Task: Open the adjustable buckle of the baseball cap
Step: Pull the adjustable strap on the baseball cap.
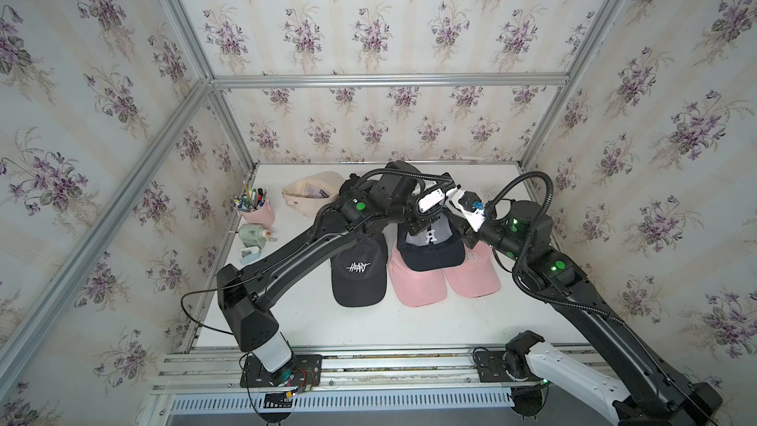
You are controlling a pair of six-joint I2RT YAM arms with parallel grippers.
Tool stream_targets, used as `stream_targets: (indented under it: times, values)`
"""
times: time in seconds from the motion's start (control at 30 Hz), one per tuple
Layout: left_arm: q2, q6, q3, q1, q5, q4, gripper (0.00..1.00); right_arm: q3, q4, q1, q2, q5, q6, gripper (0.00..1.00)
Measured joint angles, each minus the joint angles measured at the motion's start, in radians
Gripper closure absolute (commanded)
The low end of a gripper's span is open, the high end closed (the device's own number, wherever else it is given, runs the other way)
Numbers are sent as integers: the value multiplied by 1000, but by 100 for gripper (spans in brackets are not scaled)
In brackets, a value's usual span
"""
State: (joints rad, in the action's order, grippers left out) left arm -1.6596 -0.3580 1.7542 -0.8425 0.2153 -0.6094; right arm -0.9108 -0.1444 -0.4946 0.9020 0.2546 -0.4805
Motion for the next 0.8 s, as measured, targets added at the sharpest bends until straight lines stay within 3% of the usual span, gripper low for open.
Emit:
stream_targets:
  times: [0.53,0.8]
  values:
    - [-37,0,42,0,13,-52,100,54,73,-3,-8,19,-93,78]
    - [-45,0,54,0,24,-68,100,77,115,-3,-24,-11,-106,89]
